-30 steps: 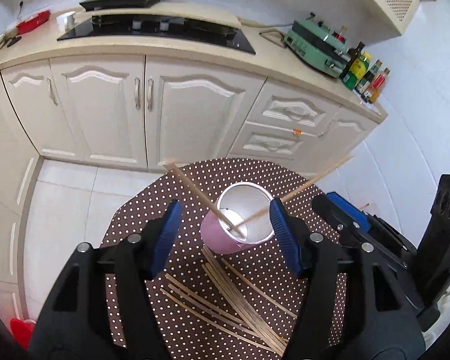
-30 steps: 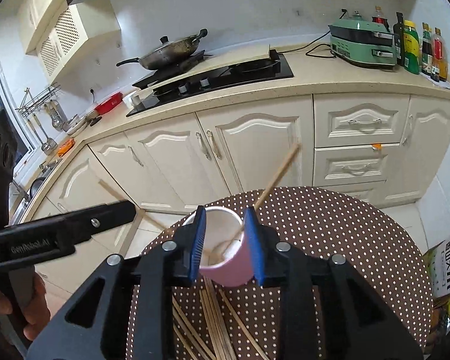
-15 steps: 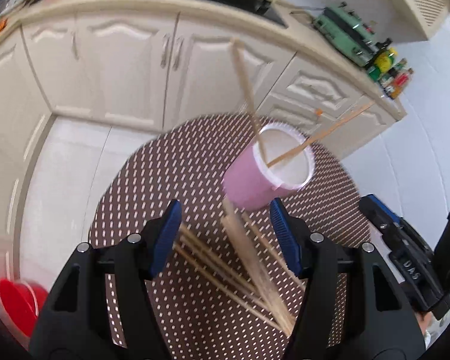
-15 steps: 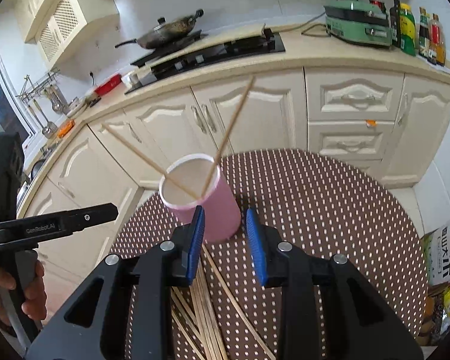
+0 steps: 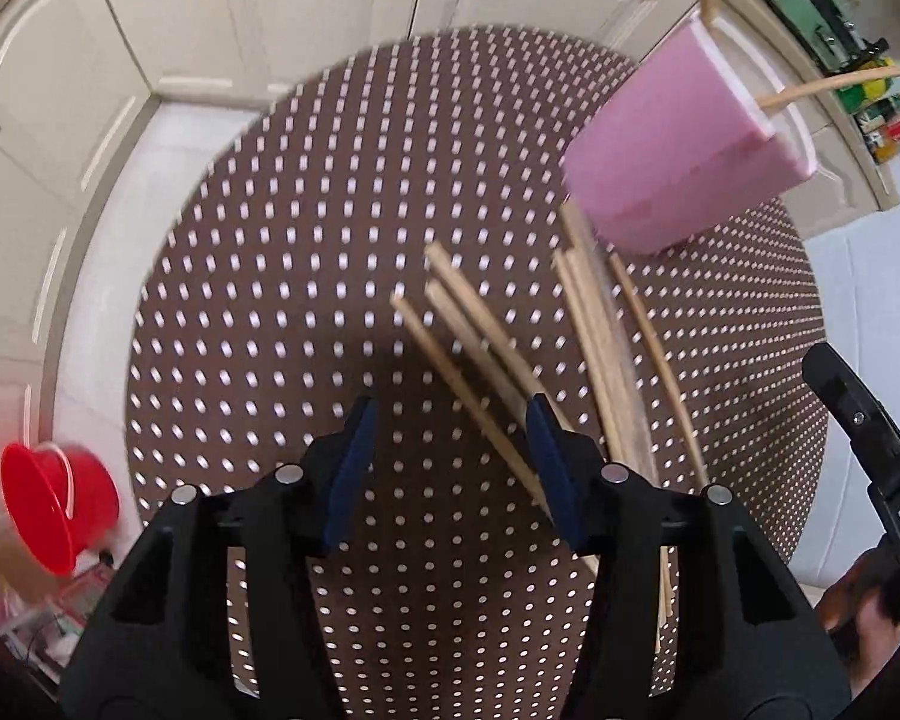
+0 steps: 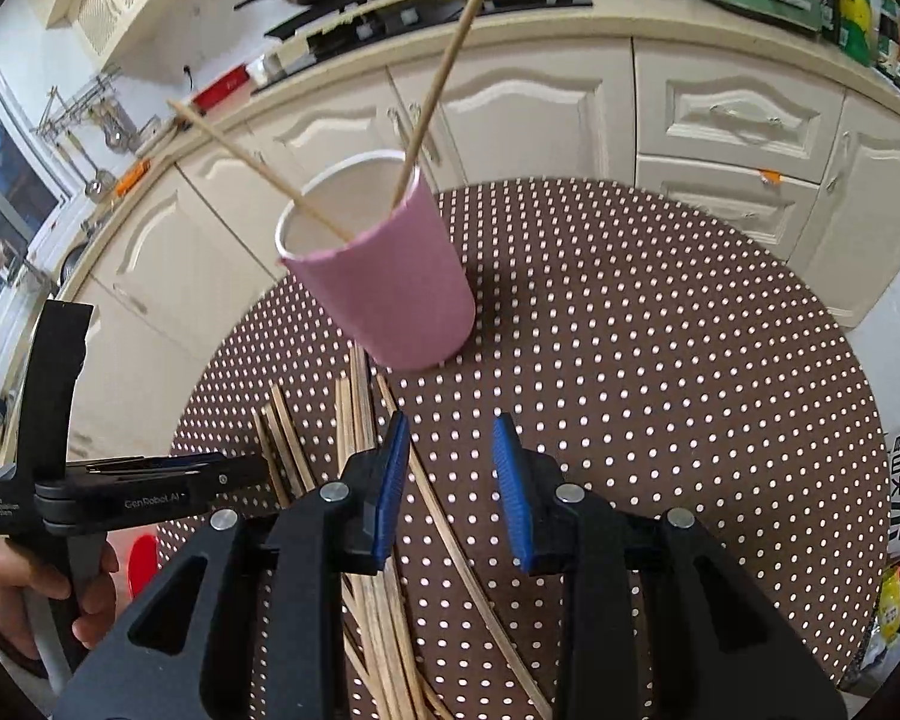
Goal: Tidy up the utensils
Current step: 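Lower the right gripper to the pile and grasp another chopstick, then raise the chopstick with the right gripper and insert it into the pink cup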
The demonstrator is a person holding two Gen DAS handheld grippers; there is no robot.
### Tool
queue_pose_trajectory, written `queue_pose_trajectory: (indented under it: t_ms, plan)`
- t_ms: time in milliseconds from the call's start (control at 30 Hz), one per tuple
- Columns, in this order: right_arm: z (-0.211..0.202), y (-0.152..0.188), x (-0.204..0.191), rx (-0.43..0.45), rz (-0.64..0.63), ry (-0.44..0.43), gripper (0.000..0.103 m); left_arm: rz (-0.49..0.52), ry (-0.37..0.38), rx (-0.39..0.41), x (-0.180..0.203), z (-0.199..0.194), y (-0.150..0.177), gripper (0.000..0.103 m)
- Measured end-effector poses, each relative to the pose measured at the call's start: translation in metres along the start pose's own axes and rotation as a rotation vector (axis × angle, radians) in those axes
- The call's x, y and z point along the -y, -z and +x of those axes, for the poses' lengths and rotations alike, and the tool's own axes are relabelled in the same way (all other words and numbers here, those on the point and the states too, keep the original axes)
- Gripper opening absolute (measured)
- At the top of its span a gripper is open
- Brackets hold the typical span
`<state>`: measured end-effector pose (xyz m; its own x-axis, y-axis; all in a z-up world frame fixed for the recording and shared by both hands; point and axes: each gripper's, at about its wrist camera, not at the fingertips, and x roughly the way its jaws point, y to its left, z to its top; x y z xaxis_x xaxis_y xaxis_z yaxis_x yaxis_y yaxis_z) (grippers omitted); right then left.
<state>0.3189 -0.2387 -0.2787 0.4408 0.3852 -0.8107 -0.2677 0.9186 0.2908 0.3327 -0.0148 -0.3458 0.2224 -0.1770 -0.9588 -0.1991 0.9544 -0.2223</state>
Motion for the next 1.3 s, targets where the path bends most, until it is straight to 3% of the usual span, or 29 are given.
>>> queue_pose_trajectory:
  t_ms: [400,433,500,800,1067,1300]
  plan:
    - [0.023,0.004,0.003,-0.089,-0.044,-0.015,0.028,0.028,-0.115,-0.005,0.02,0.019,-0.001,0.049]
    - [0.025,0.004,0.003,-0.1,-0.049,-0.016,0.028,0.03,-0.13,-0.004,0.03,0.024,-0.006,0.04]
    - [0.031,0.004,0.001,-0.127,-0.063,-0.018,0.029,0.075,-0.175,0.001,0.037,0.026,-0.008,0.034]
    - [0.064,0.0,-0.017,-0.285,-0.146,-0.032,0.029,0.097,-0.153,-0.01,0.034,0.029,-0.009,0.015]
    - [0.086,-0.004,-0.042,-0.389,-0.264,0.027,0.028,0.099,-0.111,-0.01,0.008,0.027,-0.008,0.008]
    - [0.096,-0.01,-0.046,-0.434,-0.332,0.076,0.008,0.099,-0.03,-0.018,0.002,0.016,0.0,0.006]
